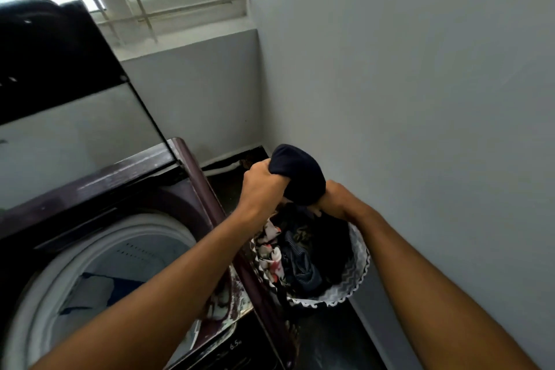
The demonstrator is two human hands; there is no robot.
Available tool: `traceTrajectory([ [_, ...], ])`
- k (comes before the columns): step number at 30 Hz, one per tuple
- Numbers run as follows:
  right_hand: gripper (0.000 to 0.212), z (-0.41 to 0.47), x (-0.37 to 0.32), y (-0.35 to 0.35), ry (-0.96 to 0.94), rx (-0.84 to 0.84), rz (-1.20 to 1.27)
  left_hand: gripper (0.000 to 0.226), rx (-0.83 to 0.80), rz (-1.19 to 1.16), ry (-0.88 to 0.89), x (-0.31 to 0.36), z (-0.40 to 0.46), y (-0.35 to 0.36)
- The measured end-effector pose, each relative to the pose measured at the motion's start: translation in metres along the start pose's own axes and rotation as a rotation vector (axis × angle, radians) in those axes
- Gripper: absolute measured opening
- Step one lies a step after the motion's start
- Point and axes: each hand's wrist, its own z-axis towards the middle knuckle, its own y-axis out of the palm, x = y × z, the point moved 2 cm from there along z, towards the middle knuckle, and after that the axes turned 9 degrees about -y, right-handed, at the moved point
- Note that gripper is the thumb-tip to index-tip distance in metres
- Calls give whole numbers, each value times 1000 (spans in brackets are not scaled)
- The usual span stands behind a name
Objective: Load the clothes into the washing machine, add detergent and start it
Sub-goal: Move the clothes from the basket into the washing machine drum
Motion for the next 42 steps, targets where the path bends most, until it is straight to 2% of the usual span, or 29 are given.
traceTrajectory([
  [3, 13, -9, -40, -31, -34, -34, -116, 2, -8, 113, 66, 10, -7, -28],
  [4, 16, -11, -54, -40, -33, -42, -132, 5, -2, 151, 85, 12, -9, -36],
  [7, 22, -13, -101, -55, -95, -70, -155, 27, 50, 282, 116, 13, -21, -64],
  [9, 23, -11, -138, -52, -162, -104, -199, 46, 108, 278, 137, 12, -33, -83],
  [13, 12, -8, -208, -20, -248, -180, -279, 52, 231, 226, 220, 7, -60, -127],
  [16, 14, 0, -246, 22, -355, -229, -275, 57, 309, 222, 238, -7, -80, -170],
  [18, 4, 7, -267, 54, -398, -244, -244, 57, 345, 239, 251, -22, -94, -196],
  [21, 10, -1, -305, 99, -483, -211, -268, 53, 459, 236, 231, -47, -117, -233],
  [24, 31, -8, -323, 140, -591, -136, -357, 47, 559, 304, 182, -77, -132, -260],
  [26, 36, -7, -318, 169, -596, -146, -395, 52, 525, 428, 57, -101, -134, -271],
  [29, 36, -9, -298, 201, -587, -187, -331, 69, 346, 478, -208, -130, -138, -272],
  [32, 33, -13, -277, 216, -566, -216, -319, 91, 227, 432, -300, -144, -140, -260],
  [34, 39, -11, -263, 217, -503, -285, -394, 108, 117, 516, -339, -146, -138, -248],
  [36, 42, -6, -248, 207, -463, -291, -416, 113, -8, 688, -334, -143, -133, -231],
  [38, 48, 0, -234, 191, -475, -214, -411, 111, -70, 820, -288, -136, -127, -213],
  [40, 52, 1, -217, 170, -497, -106, -416, 106, -75, 871, -188, -126, -118, -192],
  [42, 65, -3, -197, 149, -461, -38, -409, 96, -85, 859, -45, -117, -106, -169],
])
